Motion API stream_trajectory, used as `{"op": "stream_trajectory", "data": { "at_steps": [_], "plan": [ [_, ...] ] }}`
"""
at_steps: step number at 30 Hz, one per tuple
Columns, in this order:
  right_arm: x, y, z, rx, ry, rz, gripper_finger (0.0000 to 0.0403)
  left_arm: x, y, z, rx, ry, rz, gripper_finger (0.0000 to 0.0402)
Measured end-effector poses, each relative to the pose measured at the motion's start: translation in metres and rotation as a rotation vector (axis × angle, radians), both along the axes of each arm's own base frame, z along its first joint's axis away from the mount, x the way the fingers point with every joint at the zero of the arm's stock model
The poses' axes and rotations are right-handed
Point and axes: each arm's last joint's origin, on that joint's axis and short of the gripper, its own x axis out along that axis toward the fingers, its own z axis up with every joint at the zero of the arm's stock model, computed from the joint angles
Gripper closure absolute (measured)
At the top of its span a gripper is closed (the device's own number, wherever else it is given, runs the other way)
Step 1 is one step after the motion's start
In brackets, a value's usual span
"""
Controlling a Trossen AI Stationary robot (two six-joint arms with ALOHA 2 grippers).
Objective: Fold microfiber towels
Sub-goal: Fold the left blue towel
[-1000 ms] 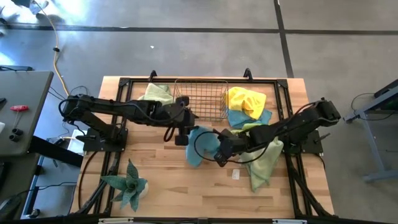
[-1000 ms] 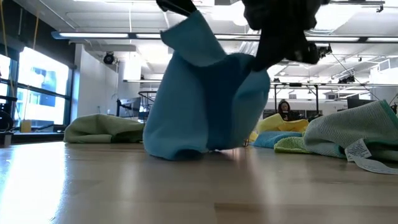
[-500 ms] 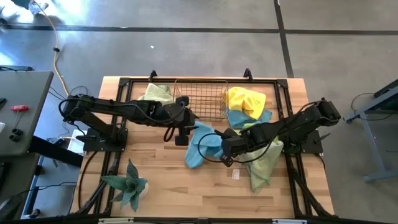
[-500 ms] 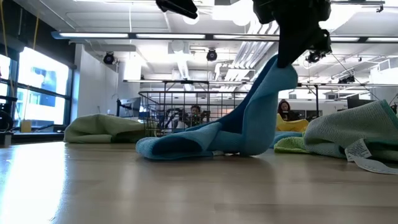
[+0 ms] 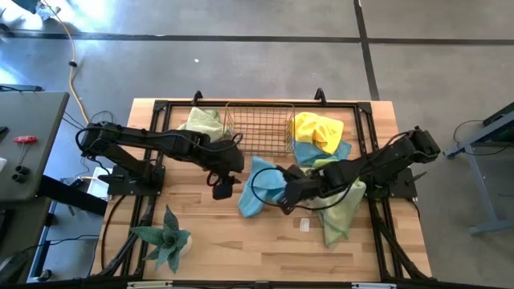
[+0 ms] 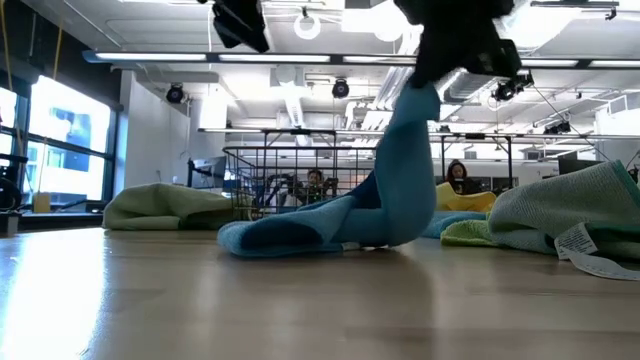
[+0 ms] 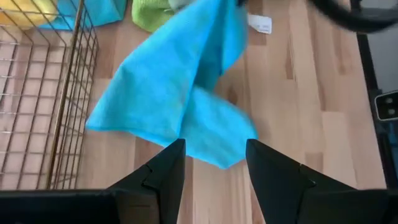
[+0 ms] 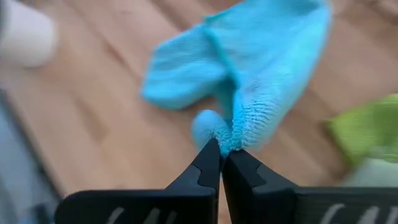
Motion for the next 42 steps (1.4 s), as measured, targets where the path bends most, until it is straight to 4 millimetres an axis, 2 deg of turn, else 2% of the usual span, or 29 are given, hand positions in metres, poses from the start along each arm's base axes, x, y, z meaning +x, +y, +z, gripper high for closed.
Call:
{"op": "stream_trajectory", "data": {
  "at_steps": [6,14,22,29,34,38,42],
  "plan": [
    [0.011,-0.001,0.01,0.093,-0.12,0.069,0.0403,0.004,-0.018,0.003,0.01,-0.053,-0.086,0.0243],
    [0.014,-0.01,0.03,0.118,-0.1,0.074,0.0403,0.012,-0.042,0.012,0.103,-0.197,-0.266,0.0243],
    [0.009,-0.015,0.075,0.074,-0.095,0.079,0.0403,0.022,-0.043,0.024,0.185,-0.364,-0.21,0.0243],
    [0.002,-0.019,0.101,0.032,-0.091,0.043,0.0403,0.027,-0.045,0.033,0.175,-0.469,-0.21,0.0243],
    [0.001,-0.015,0.114,0.012,-0.136,0.161,0.0403,0.039,-0.045,0.022,0.211,-0.452,-0.171,0.0243],
    [0.0,-0.011,0.122,0.076,-0.149,0.33,0.0403,0.056,-0.046,0.005,0.215,-0.435,-0.17,0.0243],
    [-0.003,-0.006,0.125,0.152,-0.148,0.484,0.0403,0.068,-0.048,-0.003,0.231,-0.461,-0.146,0.0243]
  ]
}}
